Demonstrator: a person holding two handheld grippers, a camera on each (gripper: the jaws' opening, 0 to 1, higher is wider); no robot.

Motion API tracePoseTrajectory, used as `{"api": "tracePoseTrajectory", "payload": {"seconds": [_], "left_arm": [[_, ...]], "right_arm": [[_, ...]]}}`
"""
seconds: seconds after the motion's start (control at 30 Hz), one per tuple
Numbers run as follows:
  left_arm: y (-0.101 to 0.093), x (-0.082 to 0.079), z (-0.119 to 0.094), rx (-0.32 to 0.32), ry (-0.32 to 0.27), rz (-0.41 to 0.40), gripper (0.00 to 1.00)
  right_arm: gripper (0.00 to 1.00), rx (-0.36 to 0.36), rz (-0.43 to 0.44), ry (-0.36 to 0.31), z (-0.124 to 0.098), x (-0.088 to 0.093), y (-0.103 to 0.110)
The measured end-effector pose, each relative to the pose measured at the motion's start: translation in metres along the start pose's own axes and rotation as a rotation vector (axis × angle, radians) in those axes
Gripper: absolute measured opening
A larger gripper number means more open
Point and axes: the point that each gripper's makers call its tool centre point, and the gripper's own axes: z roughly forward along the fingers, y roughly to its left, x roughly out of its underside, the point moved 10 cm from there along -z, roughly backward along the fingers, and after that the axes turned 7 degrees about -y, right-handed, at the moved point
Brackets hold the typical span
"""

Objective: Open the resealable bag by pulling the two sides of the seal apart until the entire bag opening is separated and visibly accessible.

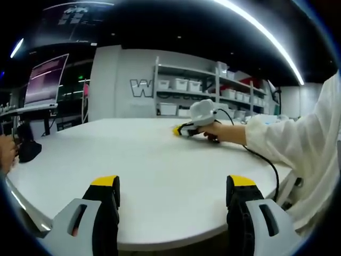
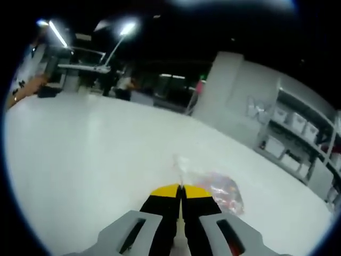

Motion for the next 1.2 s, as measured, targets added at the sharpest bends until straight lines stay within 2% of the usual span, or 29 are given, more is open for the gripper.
{"api": "tracePoseTrajectory", "payload": {"seconds": [0.1, 0.47, 0.83, 1.03, 1.2], "left_arm": [[-0.001, -0.002, 0.001, 0.006, -0.004, 0.004, 0.81], [0.003, -0.002, -0.003, -0.001, -0.003, 0.006, 0.81], [0.005, -0.002, -0.006, -0.003, -0.001, 0.006, 0.81], [0.006, -0.002, -0.007, -0.013, -0.005, 0.003, 0.81], [0.004, -0.001, -0.006, -0.007, -0.005, 0.002, 0.81]], "right_arm": [[0.00, 0.014, 0.010, -0.011, 0.002, -0.008, -0.009], [0.00, 0.065, -0.043, -0.029, 0.001, -0.035, -0.030], [0.00, 0.085, -0.044, -0.032, -0.006, -0.042, -0.036], [0.00, 0.117, -0.051, -0.077, -0.013, -0.064, -0.049], [0.00, 0.127, -0.081, -0.091, -0.016, -0.075, -0.058]]}}
